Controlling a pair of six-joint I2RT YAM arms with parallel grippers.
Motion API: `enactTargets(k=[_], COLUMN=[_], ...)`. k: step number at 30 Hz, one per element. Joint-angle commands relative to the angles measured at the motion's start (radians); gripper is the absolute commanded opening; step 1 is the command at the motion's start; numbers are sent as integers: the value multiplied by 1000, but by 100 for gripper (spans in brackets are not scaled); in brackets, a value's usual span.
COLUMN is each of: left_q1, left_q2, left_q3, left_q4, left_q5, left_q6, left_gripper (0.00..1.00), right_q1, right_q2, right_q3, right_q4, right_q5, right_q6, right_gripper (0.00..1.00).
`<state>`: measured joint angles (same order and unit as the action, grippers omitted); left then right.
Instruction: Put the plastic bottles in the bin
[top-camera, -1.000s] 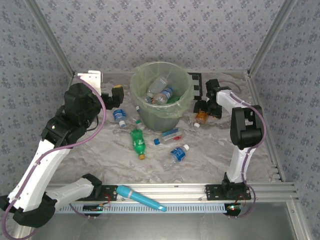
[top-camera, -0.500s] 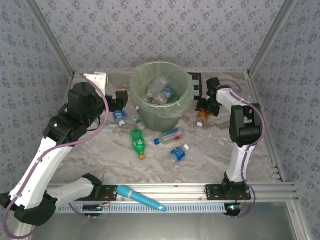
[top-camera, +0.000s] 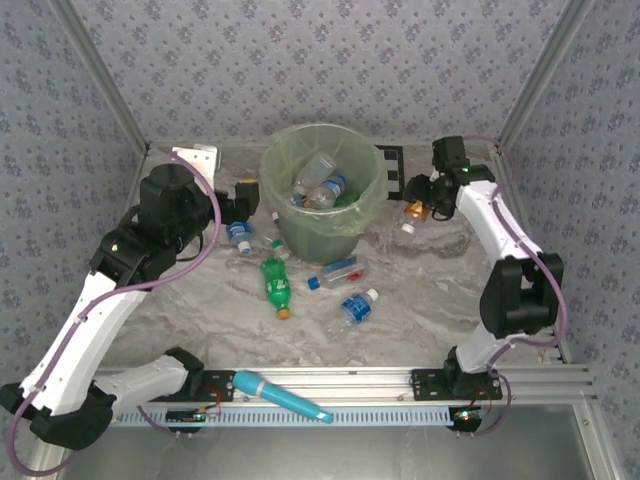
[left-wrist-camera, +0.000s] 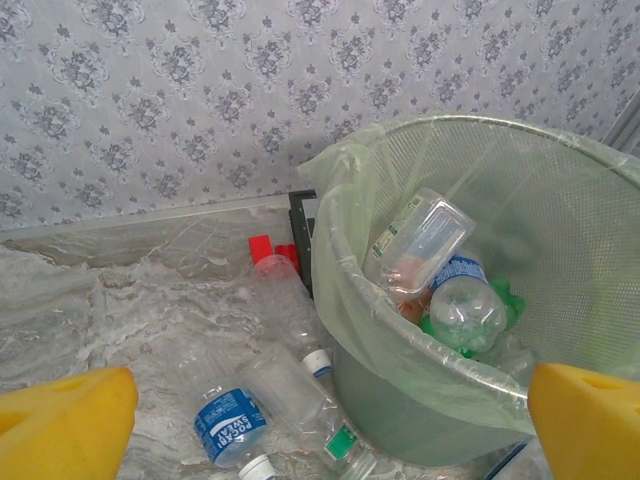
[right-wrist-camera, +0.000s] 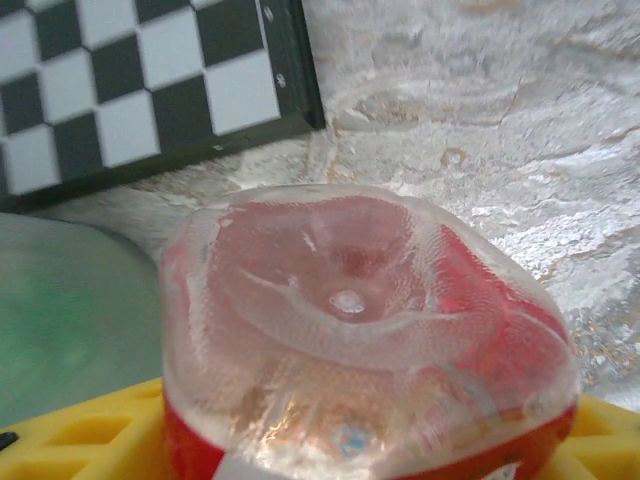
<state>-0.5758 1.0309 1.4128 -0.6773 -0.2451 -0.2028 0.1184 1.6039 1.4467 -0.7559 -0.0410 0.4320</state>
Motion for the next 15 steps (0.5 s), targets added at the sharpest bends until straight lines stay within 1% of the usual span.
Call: enactTargets(k=[1, 6, 12, 15], left_q1=[4, 4, 4, 4], left_q2=[4, 17, 26, 22], left_q3=[41, 45, 44, 40], left_q4=[31, 45, 55, 58], left_q5=[31, 63, 83, 84], left_q6=[11, 11, 11, 9], left_gripper=[100, 100, 100, 100], right_q1=[8, 28, 65, 115], right_q2=[-85, -151, -168, -168], right_q3=[90, 223, 334, 377], right_q4=[-84, -139, -153, -132], right_q5=[-12, -43, -88, -59], right_q6=[52, 95, 180, 171], right_gripper=[64, 63, 62, 62])
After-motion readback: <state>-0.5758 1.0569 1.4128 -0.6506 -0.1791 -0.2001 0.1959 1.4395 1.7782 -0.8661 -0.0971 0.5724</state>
